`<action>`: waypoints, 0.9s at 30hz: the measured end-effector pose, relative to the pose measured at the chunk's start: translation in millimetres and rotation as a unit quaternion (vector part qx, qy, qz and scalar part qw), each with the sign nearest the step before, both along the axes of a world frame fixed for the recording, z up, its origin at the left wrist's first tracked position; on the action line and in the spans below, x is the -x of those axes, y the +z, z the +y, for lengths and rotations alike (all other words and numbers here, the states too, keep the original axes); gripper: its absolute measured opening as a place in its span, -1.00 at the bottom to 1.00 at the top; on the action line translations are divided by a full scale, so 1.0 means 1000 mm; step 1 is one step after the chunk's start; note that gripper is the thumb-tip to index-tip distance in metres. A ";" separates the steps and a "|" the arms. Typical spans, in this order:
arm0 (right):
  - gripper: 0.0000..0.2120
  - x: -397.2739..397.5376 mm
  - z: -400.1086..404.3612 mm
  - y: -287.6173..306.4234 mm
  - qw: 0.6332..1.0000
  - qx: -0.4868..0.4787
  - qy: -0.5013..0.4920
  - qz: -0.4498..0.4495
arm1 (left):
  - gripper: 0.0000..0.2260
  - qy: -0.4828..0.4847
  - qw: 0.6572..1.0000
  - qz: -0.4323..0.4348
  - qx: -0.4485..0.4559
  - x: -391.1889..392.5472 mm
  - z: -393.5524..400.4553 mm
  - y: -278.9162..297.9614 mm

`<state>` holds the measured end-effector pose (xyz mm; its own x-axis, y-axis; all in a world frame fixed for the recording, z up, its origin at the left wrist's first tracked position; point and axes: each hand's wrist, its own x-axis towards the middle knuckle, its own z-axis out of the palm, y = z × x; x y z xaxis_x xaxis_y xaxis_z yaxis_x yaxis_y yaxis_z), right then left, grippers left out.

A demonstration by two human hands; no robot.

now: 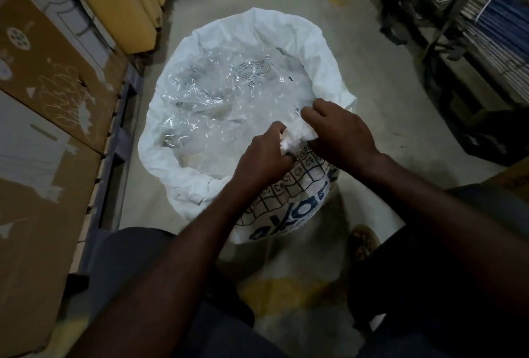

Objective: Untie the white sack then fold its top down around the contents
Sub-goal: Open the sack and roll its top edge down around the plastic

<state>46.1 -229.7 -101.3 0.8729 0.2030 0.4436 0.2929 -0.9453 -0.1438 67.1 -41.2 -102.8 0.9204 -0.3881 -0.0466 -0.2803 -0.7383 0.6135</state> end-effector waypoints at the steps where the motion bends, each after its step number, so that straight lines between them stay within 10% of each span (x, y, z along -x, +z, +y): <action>1: -0.67 0.001 -0.003 0.003 0.999 -0.011 0.028 0.026 | -0.68 -0.002 0.997 -0.066 -0.036 0.003 0.000 -0.004; 6: 0.04 0.007 -0.026 0.015 0.953 -0.005 0.101 0.284 | -0.65 -0.078 0.941 -0.302 -0.133 0.007 0.011 -0.017; 11: -0.35 0.012 -0.015 0.023 0.924 0.049 0.045 0.376 | -0.79 -0.227 0.870 -0.421 -0.121 -0.010 0.040 -0.018; 15: -0.45 0.052 0.057 0.020 0.962 -0.012 0.073 0.262 | -0.76 -0.316 0.836 -0.427 -0.139 -0.040 0.102 -0.004; 19: -0.58 0.050 0.113 0.011 0.981 -0.003 0.084 0.175 | -0.66 -0.200 0.873 -0.394 -0.206 -0.033 0.142 -0.002; 27: -0.69 0.014 0.099 -0.033 0.977 0.086 0.186 -0.063 | -0.37 -0.135 0.984 -0.035 -0.107 0.023 0.128 0.009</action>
<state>32.1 -130.3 -134.2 0.6657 0.5764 0.4739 0.6252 -0.7776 0.0675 43.8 86.6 -93.5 0.7885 -0.6077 -0.0948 -0.5204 -0.7413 0.4239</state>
